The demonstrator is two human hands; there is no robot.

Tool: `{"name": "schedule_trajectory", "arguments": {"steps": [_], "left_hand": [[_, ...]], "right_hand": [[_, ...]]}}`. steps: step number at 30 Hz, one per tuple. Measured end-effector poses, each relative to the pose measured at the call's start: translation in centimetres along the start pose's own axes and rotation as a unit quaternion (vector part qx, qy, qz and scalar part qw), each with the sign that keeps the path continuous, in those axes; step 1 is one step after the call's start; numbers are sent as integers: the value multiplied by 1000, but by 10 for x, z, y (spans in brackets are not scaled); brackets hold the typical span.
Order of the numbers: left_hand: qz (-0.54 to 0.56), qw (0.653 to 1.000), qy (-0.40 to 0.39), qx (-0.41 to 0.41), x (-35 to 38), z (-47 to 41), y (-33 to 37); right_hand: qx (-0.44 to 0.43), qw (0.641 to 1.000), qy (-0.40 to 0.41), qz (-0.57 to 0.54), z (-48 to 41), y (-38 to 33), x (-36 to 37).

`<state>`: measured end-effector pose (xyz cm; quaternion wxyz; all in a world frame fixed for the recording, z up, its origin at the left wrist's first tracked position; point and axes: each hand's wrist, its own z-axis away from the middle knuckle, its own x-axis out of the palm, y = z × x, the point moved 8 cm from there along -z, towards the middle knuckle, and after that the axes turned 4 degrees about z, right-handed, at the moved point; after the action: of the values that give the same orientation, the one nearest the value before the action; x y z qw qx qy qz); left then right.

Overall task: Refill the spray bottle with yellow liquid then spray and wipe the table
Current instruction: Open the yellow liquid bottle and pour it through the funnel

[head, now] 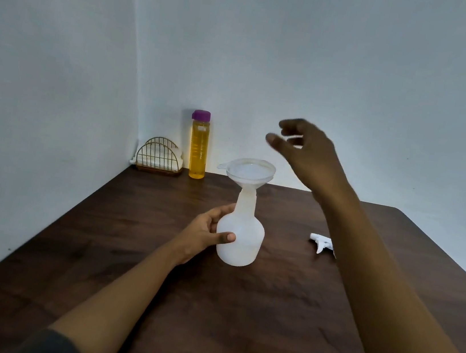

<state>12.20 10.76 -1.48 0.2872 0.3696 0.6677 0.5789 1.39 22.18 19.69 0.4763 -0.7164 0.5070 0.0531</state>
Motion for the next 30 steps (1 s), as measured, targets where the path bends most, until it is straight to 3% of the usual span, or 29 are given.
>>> {"name": "schedule_trajectory", "arguments": {"steps": [2,3,6,7,9,11,13,14,16,22,30], "left_hand": [[7,1000,17,2,-10,0,4],[12,999,50,7,-20,1,9],[15,975,220,32,-72,12,25],[-29,963,268,29,-91,19,30],[-241,918,315,-17,-131,35,32],[-459,826,312,-95,-164,52,26],[-566,757,293,-141,-181,59,19],[-589,742,282,-153,-184,58,14],[-604,734,262,-167,-185,54,3],[-607,737,250,-160,-189,49,-11],[-605,733,262,-168,-191,44,-17]], "right_hand": [[-75,990,106,-55,18,-35,-9],[-112,983,123,-81,28,-54,-5],[-162,976,65,-133,44,-92,42],[-155,978,29,-140,44,-95,65],[-109,984,-38,-139,37,-87,118],[-8,984,-100,-147,20,-58,174],[127,966,-127,-185,1,-19,221],[181,956,-120,-194,-9,0,240],[240,951,-92,-175,-31,31,272],[309,946,-24,-98,-98,94,316],[252,963,18,-94,-171,118,334]]}}
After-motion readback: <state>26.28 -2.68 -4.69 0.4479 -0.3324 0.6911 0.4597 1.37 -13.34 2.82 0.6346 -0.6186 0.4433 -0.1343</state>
